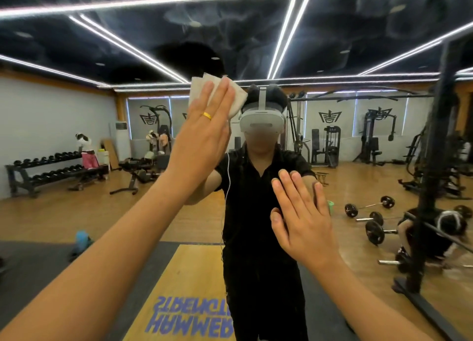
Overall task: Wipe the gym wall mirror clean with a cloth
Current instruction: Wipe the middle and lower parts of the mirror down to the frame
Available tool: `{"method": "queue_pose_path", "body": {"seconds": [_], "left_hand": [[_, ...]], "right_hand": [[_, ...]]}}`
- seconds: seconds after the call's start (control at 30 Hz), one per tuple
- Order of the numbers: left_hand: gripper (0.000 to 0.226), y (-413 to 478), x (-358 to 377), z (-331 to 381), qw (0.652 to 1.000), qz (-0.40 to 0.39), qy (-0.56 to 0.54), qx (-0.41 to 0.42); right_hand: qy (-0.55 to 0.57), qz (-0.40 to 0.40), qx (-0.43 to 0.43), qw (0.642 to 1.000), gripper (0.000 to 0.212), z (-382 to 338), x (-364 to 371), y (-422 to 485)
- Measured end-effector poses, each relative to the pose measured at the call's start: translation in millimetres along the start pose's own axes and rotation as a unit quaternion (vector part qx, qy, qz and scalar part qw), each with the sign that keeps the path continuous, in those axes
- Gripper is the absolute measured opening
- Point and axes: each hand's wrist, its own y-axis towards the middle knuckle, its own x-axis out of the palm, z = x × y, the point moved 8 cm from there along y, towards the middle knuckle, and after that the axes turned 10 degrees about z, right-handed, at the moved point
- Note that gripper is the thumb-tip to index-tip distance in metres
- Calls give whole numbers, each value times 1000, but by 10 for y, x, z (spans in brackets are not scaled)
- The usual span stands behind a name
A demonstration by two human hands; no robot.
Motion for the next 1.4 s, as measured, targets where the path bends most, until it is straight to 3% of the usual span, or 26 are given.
{"method": "queue_pose_path", "body": {"seconds": [0.13,0.37,0.53,0.67,0.73,0.8,0.87,0.93,1.03,1.1,1.17,1.3,1.4], "left_hand": [[56,293,-116,-364,998,0,9,-59],[57,496,-687,-1308,976,89,51,-194],[62,640,-528,-1118,962,127,36,-240],[66,707,-80,-145,989,52,-14,-139],[66,638,153,421,999,10,-51,-2],[60,514,295,710,984,-25,-42,171],[57,545,297,596,967,-48,-7,250],[57,746,169,306,979,-42,3,200],[59,960,-206,-455,999,21,30,-15],[60,852,-428,-882,988,70,34,-132],[59,696,-479,-1026,975,104,33,-195],[61,715,-340,-861,958,133,57,-249],[62,836,-150,-427,977,105,25,-185]], "right_hand": [[1,-3,-1,1000,58,3,9,19],[-1,-7,-1,1000,58,-28,32,-12],[-7,-4,3,1000,58,-12,18,13],[1,-5,7,1000,58,-13,10,5],[2,-8,6,1000,58,-8,11,-3],[-1,-11,3,1000,59,-10,8,-14],[-1,-12,-2,1000,59,-18,10,-12],[-2,-11,-2,1000,58,-6,11,-4],[-2,-11,0,1000,58,-1,16,-4],[0,-9,2,1000,58,-19,16,-8],[0,-10,4,1000,58,-33,18,-13],[-6,-20,6,1000,59,-23,31,-31],[-4,-20,6,1000,59,-22,15,-51]]}}
